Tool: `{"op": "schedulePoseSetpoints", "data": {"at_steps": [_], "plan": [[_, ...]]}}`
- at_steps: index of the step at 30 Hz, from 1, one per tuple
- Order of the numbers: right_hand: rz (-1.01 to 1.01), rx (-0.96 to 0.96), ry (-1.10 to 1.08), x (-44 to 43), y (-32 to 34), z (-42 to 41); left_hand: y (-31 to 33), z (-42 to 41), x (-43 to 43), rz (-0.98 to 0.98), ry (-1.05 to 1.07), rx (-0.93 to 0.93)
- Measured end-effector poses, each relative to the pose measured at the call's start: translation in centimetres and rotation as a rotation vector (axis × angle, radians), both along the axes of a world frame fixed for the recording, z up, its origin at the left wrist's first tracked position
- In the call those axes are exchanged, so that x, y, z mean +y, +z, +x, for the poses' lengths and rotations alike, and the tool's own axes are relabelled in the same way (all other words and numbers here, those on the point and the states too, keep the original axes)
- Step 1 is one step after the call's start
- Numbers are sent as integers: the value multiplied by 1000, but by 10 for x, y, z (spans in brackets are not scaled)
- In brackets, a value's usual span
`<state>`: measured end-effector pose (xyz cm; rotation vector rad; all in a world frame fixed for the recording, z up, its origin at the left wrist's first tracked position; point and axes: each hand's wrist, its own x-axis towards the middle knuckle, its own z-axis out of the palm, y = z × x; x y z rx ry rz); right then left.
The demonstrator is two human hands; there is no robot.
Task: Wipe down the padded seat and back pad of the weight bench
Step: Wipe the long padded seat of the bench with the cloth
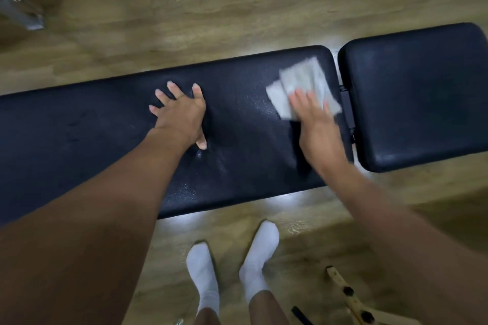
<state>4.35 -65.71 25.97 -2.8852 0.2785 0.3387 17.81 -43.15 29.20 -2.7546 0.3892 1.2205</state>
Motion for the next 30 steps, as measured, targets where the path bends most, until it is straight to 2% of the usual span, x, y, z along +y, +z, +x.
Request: {"op": "schedulePoseSetpoints", "data": {"at_steps": [3,6,10,13,15,18,21,24,27,30], "plan": [[75,13,-11,22,12,-105,0,-1,1,-7,3,-18],[114,87,-24,34,15,-125,0,-2,1,-1,3,-15],[47,71,66,33,7,-4,-1,0,0,9,20,2],[72,35,-27,34,6,99,1,0,1,-8,26,10],[37,19,-47,42,10,122,1,-1,4,-22,7,-11],[13,-42,-18,50,9,63,4,-8,10,-72,10,-35],[17,29,1,65,9,-46,9,-16,33,-103,1,-90],[108,77,4,80,19,-122,17,-31,66,-34,-8,-70],[134,122,-29,84,20,-108,17,-43,80,-15,-26,-12],[17,96,76,86,12,-23,11,-45,76,-26,-11,11]]}}
